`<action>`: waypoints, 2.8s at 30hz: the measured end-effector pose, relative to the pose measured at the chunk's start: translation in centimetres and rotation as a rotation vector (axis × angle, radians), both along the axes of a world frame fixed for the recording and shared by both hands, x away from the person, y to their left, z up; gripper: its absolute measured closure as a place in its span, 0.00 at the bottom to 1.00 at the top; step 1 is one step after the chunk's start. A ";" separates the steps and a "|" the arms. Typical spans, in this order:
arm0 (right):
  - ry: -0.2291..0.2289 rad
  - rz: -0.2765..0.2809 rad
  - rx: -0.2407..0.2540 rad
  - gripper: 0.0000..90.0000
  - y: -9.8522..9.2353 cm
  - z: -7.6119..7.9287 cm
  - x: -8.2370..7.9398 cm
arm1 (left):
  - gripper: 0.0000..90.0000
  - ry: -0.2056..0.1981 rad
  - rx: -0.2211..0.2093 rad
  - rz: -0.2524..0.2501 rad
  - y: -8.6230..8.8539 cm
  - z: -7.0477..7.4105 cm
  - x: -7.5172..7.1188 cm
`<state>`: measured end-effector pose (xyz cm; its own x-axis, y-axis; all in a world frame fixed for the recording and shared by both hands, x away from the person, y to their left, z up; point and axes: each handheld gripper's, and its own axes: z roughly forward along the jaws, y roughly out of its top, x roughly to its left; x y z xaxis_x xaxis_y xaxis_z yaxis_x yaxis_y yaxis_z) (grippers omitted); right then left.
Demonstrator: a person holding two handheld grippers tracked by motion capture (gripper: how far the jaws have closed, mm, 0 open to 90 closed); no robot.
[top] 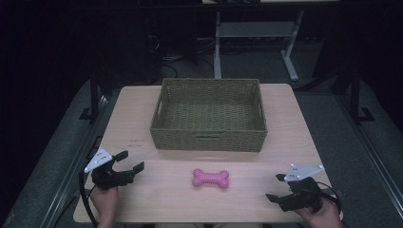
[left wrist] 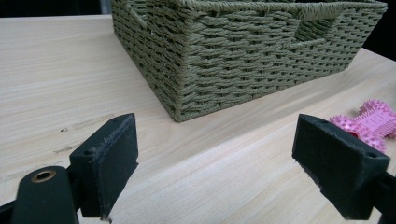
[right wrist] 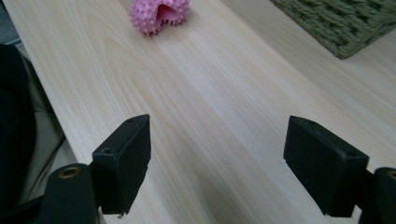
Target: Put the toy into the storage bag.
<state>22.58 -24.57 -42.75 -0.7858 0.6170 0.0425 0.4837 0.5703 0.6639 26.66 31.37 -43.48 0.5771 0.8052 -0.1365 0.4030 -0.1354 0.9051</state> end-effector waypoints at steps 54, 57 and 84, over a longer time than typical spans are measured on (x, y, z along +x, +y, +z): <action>0.110 0.345 -0.143 0.22 9.8 3.9 7.5 | 0.15 -0.002 -0.011 0.002 0.1 0.0 0.0; 0.113 0.361 -0.151 0.21 10.4 4.0 7.7 | 0.15 -0.002 -0.012 0.002 0.2 0.0 0.0; 0.149 0.495 -0.231 0.23 16.6 3.4 9.6 | 0.15 -0.005 -0.022 0.005 0.3 0.1 0.0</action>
<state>32.15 -8.02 -39.33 -0.9797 0.1828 0.0826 0.2004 0.8754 0.4398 26.69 31.62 -43.42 0.5739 0.8049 -0.1508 0.3989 -0.1139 0.9099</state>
